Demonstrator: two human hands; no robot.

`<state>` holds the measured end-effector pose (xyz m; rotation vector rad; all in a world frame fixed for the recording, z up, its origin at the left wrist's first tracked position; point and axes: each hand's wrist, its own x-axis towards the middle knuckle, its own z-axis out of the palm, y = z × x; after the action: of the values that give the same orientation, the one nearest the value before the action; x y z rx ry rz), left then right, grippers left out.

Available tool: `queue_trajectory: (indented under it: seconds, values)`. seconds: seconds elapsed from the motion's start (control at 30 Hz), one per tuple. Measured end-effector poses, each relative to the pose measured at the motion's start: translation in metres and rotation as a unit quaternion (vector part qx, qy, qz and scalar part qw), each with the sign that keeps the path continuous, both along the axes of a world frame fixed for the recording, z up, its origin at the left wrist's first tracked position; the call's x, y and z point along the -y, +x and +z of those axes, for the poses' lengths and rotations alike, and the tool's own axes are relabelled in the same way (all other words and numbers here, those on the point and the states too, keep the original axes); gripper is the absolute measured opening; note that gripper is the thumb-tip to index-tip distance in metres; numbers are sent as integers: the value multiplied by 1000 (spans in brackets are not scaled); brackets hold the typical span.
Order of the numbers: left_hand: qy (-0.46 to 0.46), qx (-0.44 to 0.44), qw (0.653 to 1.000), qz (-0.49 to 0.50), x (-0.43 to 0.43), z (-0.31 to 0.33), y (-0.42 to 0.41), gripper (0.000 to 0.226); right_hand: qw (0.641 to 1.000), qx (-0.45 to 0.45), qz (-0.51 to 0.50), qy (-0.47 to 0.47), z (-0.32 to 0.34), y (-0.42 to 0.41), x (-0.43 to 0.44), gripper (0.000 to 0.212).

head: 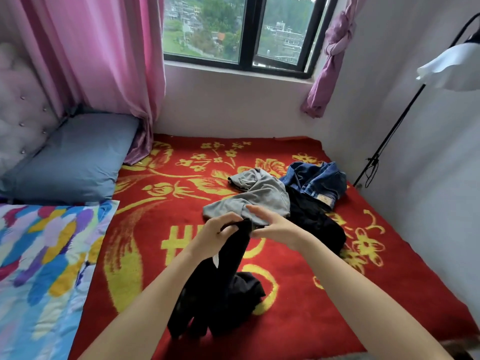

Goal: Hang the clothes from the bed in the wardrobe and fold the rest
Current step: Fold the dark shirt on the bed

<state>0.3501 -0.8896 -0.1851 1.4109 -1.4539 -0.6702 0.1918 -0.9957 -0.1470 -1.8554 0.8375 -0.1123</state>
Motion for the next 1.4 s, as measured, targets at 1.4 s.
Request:
queue_trajectory:
  seconds: [1.4]
  values:
    - [-94,-152,913,368,-99,-4,36,31,961,130,-199,-141,19,-113,2,18]
